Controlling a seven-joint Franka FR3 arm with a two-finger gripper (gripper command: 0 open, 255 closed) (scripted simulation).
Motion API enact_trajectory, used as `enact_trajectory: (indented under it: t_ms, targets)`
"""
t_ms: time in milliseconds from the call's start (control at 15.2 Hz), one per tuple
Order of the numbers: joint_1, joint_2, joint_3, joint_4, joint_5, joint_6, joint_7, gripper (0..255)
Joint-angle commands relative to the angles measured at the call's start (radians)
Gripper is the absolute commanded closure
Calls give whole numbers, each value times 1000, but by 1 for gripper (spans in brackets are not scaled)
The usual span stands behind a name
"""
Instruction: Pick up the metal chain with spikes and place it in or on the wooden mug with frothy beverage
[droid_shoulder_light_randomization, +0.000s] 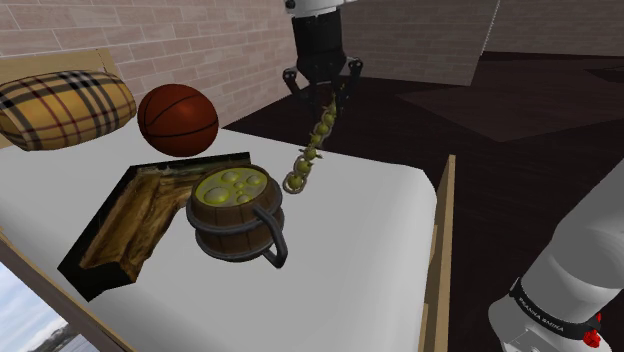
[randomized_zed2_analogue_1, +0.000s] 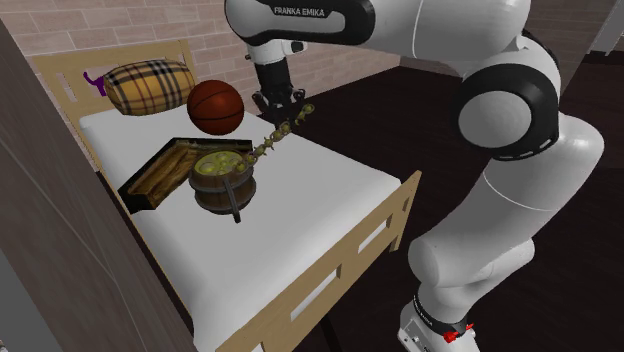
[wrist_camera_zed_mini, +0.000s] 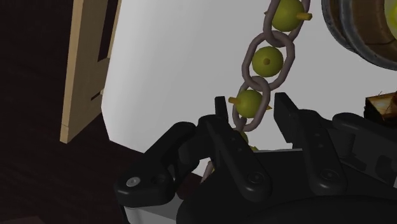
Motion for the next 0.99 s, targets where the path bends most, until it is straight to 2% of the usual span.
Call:
enact_trajectory:
  t_ms: [0,198,330,462,594,660,726,924]
  targets:
    - [27,102,52,99,-55,-26,80,255]
    - [107,264,104,261,-158,-83,190,255]
    - [190,379,119,392,-235,-136,254,255]
    - [300,501,114,553,-318,-204,301,255]
    - [448,641,89,779,-413,-298,323,255]
    - [616,784,37,1060,-507,-412,296,255]
    - [561,735,44,945,-464,-356,315,255]
    - [473,671,75,770,-420,-262,340,255]
